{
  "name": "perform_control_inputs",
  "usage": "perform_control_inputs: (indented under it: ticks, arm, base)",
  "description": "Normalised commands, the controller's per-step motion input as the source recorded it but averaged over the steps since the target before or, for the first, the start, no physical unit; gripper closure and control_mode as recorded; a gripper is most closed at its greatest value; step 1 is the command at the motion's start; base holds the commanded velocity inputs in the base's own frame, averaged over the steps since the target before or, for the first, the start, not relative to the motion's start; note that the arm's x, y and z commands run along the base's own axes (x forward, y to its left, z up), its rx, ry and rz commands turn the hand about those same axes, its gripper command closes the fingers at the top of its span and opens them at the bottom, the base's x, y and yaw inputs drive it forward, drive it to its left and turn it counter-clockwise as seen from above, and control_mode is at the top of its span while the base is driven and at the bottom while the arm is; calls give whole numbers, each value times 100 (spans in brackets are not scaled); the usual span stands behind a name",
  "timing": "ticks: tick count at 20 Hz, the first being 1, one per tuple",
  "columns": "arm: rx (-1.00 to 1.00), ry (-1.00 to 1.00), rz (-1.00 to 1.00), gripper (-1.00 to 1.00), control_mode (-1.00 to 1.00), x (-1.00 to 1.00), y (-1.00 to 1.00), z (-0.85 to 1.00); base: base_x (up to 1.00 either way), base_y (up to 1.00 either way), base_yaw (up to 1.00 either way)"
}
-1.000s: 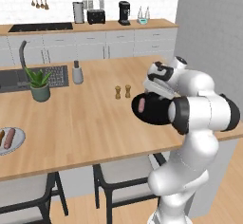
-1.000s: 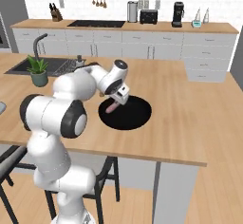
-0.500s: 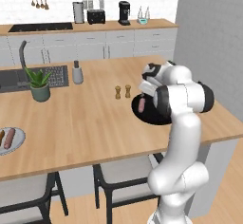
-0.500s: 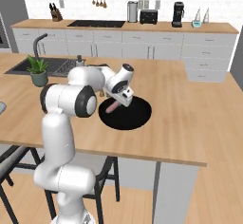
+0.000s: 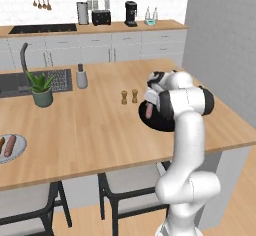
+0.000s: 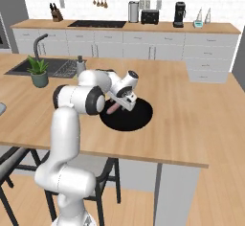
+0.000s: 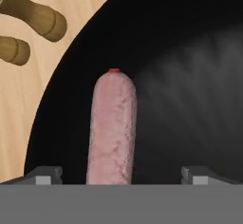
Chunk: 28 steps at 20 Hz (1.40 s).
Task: Place one bun and one sausage from the bowl on each plate.
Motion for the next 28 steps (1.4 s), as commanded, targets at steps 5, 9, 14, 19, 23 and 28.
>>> perform_control_inputs:
  ticks: [5, 9, 14, 19, 23, 28]
  arm:
    - [1, 0, 2, -100, -100, 26, 16, -33]
    - [0, 0, 1, -100, -100, 18, 18, -27]
    - [1, 1, 0, -100, -100, 5, 17, -29]
    - [2, -1, -6, -100, -100, -1, 37, -23]
    - [4, -2, -6, -100, -100, -1, 36, -28]
    - [5, 6, -6, 100, -100, -7, 23, -34]
  base:
    - [0, 0, 0]
    - [0, 0, 0]
    - [0, 0, 0]
    - [0, 0, 0]
    - [0, 0, 0]
    - [0, 0, 0]
